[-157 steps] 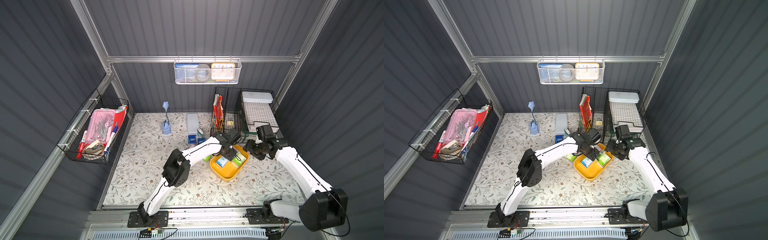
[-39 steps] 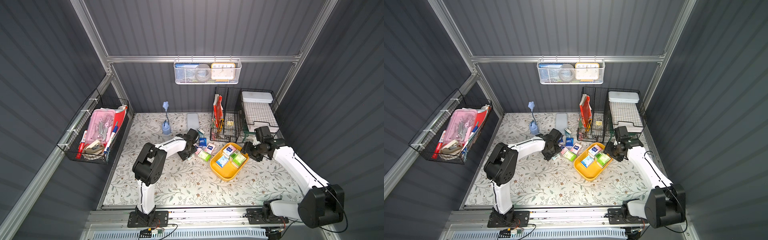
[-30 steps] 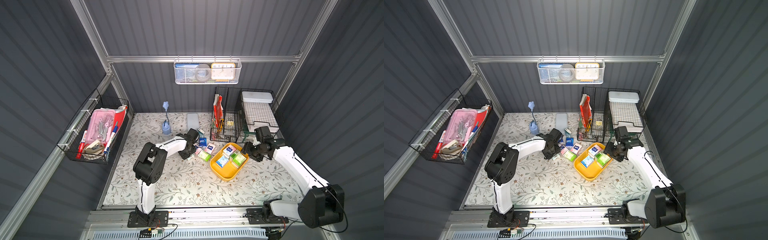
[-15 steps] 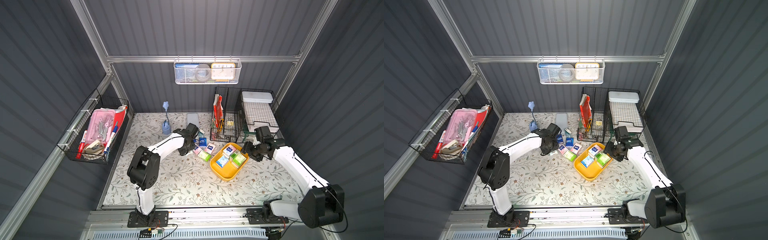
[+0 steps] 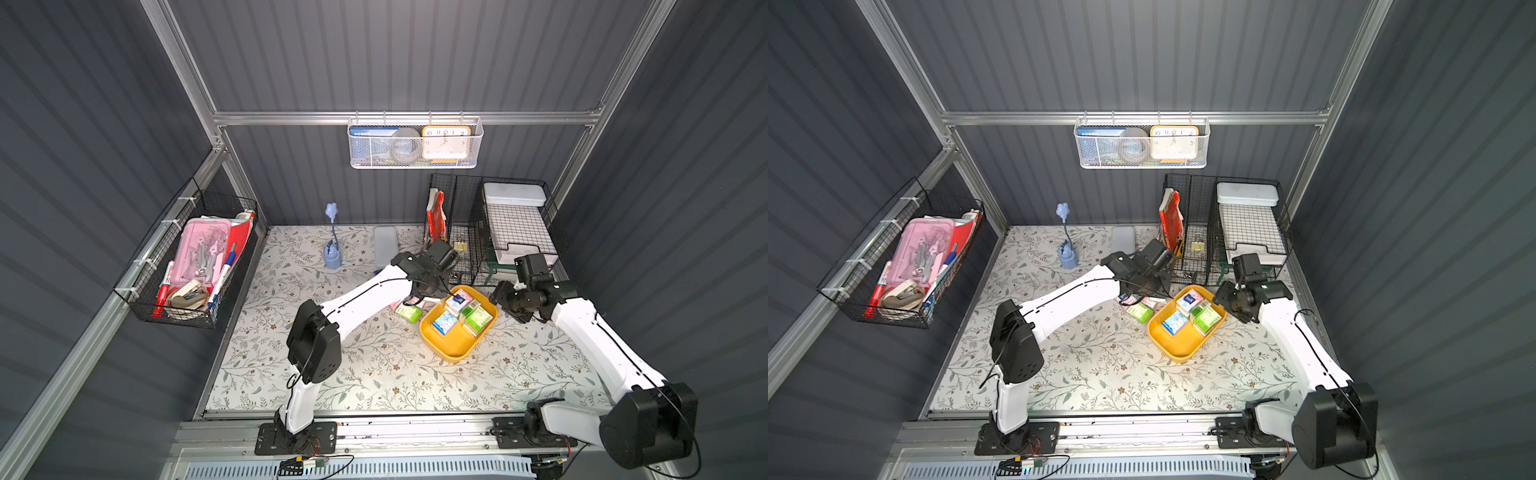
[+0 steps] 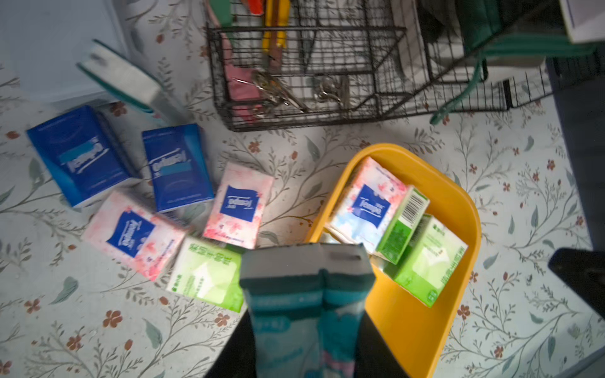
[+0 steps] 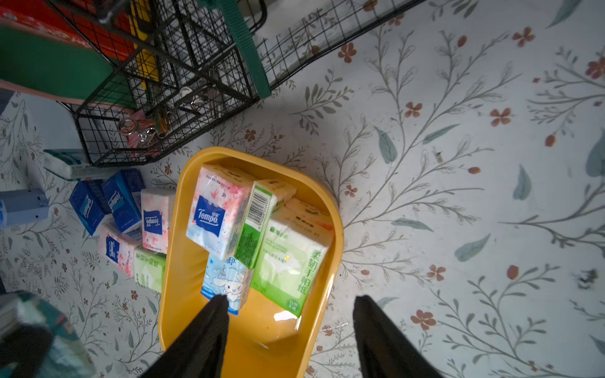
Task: Put the pocket tissues into the storage box
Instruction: Place the pocket tissues in the storage box.
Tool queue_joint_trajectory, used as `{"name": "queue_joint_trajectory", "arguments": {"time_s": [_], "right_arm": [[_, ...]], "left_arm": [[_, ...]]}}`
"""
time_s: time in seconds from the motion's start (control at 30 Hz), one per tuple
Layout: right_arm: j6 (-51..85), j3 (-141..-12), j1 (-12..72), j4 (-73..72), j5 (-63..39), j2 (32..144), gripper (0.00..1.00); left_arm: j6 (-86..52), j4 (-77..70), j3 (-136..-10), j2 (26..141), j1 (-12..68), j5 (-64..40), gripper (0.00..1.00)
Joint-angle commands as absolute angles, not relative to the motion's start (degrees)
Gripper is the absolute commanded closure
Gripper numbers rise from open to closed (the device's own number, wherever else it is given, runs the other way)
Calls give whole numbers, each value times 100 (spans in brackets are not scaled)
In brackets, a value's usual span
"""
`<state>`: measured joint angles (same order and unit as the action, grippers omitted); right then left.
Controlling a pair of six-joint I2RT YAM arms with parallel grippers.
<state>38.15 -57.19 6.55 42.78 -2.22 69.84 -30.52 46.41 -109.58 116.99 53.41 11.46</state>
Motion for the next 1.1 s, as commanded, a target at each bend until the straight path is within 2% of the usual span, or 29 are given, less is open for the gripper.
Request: {"name": "queue_joint_trajectory", "arguments": {"time_s": [0.0, 0.3, 0.63, 0.73, 0.8, 0.87, 0.93, 1.07], "right_arm": [[3999, -5488, 519, 4231, 5, 6669, 35], [3903, -5493, 345, 4286, -102, 6461, 35], [3895, -5511, 342, 4263, -205, 6458, 35], [3870, -5510, 345, 4278, -223, 6462, 35], [3850, -5514, 343, 4293, -220, 6460, 35], [3834, -5528, 343, 4307, -237, 6460, 35], [3832, -5528, 349, 4296, -265, 6460, 35], [3832, -5537, 342, 4286, -354, 6486, 35]], "left_arm": [[-2209, 5038, -11293, 12085, 5518, 865, 63], [-1057, 5449, -11662, 12863, 5752, 969, 64], [-949, 5388, -11902, 13281, 5755, 1161, 61], [-958, 5387, -12009, 13359, 5750, 1164, 49], [-967, 5388, -12031, 13360, 5748, 1202, 35], [-979, 5388, -12039, 13317, 5755, 1246, 27], [-992, 5396, -12073, 13265, 5750, 1263, 22], [-1011, 5452, -12238, 13069, 5749, 1251, 21]]}}
